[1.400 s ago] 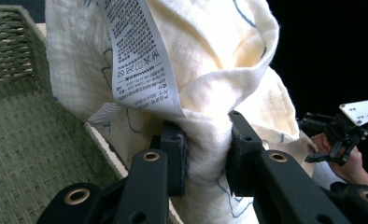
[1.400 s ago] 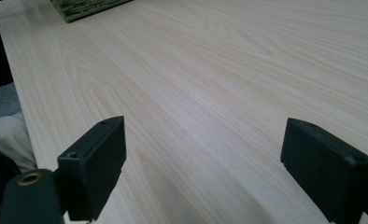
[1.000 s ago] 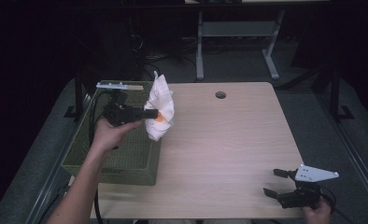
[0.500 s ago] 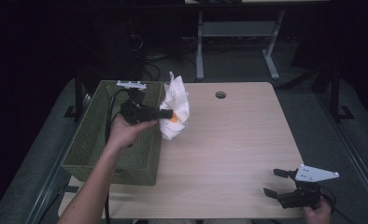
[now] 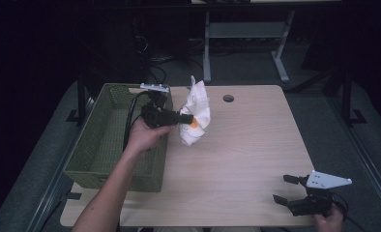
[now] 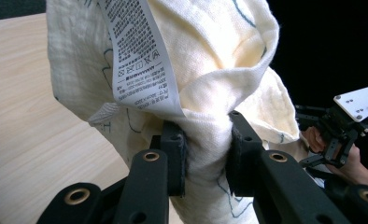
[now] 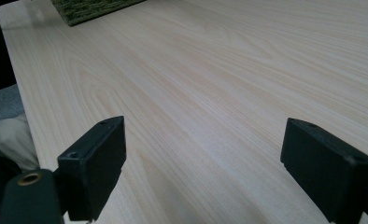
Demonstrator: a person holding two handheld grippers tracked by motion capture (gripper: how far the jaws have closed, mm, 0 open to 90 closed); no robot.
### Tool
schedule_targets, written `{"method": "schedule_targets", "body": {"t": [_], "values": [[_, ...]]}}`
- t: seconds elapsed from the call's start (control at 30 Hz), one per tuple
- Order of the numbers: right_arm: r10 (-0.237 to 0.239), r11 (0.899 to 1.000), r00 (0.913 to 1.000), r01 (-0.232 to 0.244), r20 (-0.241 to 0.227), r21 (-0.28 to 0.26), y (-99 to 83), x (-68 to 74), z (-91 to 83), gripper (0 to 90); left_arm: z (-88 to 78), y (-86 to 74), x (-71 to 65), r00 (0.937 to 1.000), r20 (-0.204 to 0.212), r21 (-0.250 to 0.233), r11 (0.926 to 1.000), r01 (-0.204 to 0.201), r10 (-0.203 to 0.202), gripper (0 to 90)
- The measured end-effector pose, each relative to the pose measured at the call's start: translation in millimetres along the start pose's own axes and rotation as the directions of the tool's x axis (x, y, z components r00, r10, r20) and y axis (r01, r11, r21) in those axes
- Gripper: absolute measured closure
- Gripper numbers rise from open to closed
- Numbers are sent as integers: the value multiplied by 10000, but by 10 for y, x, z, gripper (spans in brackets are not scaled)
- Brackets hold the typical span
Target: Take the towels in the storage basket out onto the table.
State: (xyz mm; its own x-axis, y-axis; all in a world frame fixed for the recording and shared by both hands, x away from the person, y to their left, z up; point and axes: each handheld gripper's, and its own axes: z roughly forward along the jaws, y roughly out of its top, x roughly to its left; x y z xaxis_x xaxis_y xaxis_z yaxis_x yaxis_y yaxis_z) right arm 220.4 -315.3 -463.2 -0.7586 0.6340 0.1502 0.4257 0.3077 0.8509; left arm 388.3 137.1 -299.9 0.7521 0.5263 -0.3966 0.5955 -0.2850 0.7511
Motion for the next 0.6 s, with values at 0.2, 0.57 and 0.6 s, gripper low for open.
{"method": "schedule_targets", "body": {"t": [0.2, 0.57, 0.6], "values": [[-21, 10000, 10000, 21, 3, -25, -1, 0, -6, 138, 167, 21, -19, 10000, 75, 163, 9999, -53, 52, 725], [-90, 10000, 10000, 90, -43, 12, 2, 9, -8, 138, 401, 27, -1, 10000, -13, 404, 9992, -4, 5, 725], [-90, 10000, 10000, 90, -43, 12, 2, 9, -8, 138, 425, 28, 2, 10000, -10, 453, 9990, -17, 17, 725]]}}
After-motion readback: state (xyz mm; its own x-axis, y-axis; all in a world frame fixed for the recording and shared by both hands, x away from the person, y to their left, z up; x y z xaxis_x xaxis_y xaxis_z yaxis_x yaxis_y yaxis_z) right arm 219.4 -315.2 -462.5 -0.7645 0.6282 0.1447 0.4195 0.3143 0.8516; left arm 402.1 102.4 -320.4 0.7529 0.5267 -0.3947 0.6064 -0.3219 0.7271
